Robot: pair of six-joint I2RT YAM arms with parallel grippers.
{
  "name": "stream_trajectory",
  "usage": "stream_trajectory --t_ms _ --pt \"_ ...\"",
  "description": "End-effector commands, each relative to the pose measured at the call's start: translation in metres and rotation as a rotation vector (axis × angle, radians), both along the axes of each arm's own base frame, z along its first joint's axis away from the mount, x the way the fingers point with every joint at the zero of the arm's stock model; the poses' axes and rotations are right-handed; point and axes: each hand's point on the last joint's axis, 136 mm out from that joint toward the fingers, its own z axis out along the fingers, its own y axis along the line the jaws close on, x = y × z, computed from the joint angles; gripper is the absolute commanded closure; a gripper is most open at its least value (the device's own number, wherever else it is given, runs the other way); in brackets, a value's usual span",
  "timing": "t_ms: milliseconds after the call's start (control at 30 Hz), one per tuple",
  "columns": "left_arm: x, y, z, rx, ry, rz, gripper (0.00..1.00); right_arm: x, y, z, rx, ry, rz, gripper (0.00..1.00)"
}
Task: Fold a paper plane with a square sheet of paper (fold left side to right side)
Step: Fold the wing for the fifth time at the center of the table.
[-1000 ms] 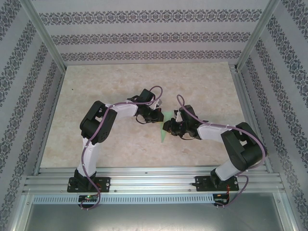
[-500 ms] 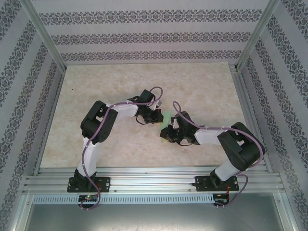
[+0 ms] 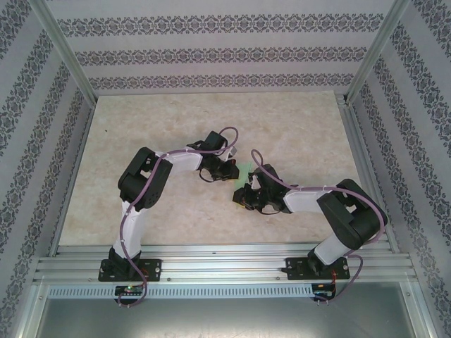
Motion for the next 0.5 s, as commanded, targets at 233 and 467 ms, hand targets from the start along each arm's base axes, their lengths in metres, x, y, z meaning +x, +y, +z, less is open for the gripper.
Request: stream_trajectory --t_ms 233,467 --pt "-0.0011 0.0062 -0.0213 0.054 0.008 -0.003 0.92 -0.0071 0.0027 -0.0153 -0.029 0.037 0.005 0.82" --pt "-0.001 0.0066 -0.0243 0.058 0.013 0.002 0.92 -0.0057 0.0073 -0.0115 -0.019 0.027 0.013 0.82"
